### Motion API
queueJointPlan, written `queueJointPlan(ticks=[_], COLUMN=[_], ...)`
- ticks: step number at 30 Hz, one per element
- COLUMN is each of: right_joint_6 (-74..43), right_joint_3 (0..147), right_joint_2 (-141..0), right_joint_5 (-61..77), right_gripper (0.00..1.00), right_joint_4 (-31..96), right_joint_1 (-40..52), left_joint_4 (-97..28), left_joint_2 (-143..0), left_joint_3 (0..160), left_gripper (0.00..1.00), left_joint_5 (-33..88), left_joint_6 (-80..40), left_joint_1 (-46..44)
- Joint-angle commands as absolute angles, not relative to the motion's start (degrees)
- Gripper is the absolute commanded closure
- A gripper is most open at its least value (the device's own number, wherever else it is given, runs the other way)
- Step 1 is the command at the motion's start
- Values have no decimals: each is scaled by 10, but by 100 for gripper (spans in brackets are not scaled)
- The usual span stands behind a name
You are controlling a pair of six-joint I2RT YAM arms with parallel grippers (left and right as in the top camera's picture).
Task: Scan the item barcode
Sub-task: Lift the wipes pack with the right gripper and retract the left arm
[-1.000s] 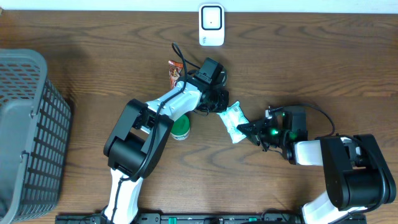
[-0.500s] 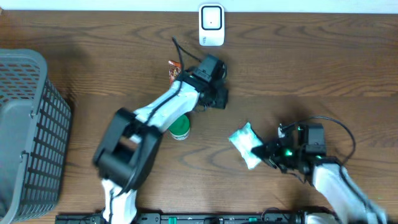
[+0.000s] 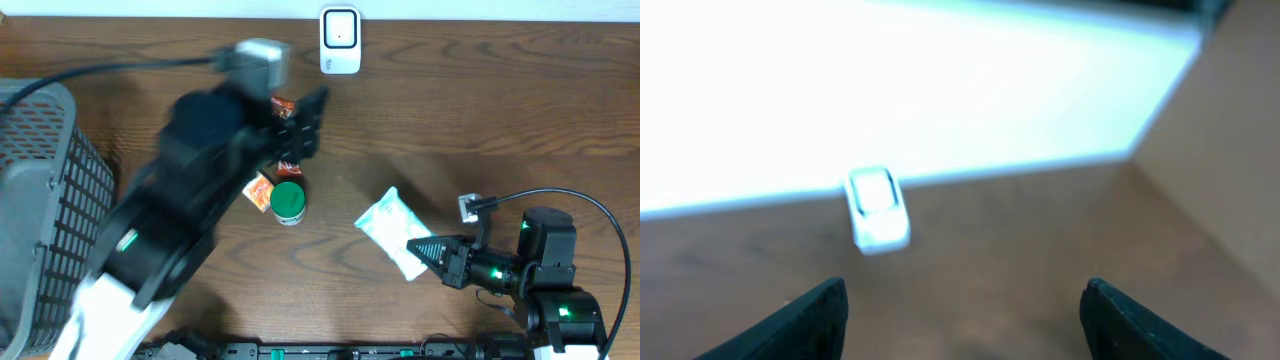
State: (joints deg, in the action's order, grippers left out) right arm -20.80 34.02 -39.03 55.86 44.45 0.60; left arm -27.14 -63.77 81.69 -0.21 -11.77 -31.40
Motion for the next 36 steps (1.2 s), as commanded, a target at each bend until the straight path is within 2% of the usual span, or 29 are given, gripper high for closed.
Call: queueJointPlan(ticks=[1,8,13,16,20,21,24,28,31,36], right_joint_6=[-150,-154,-273,-294,-247,-225,-166,-115,-69,-2], right_joint_3=[347,347,364,427,539,605,741,886,948,971], right_joint_2=[-406,-460,-512,-585,-683,-727,-799,-861,-888,-927], right_joint_5=[725,753,702,633,490,376,160,-10,-98,-232], right_gripper=[99,99,99,98,98,98,99,99,99,99], right_joint_4=[444,403,249,161,233,312,455,569,591,511], right_joint_1=[1,40,97,121,121,121,127,146,162,179], left_joint_4=[-263,-187,-129,-139,-148,-152,-168,-183,-186,-188], left_joint_2=[-567,-483,-465,-466,-466,-466,-466,-466,-466,-466], left_joint_3=[821,821,821,821,821,821,821,821,821,820], left_gripper=[23,23,22,22,21,21,21,21,21,21], left_joint_5=[-127,-253,-254,-300,-371,-388,-399,-399,-399,-399], left_joint_6=[-107,-95,13,60,60,60,69,79,79,79], left_joint_1=[-313,-313,-313,-313,-313,-313,-313,-313,-313,-313])
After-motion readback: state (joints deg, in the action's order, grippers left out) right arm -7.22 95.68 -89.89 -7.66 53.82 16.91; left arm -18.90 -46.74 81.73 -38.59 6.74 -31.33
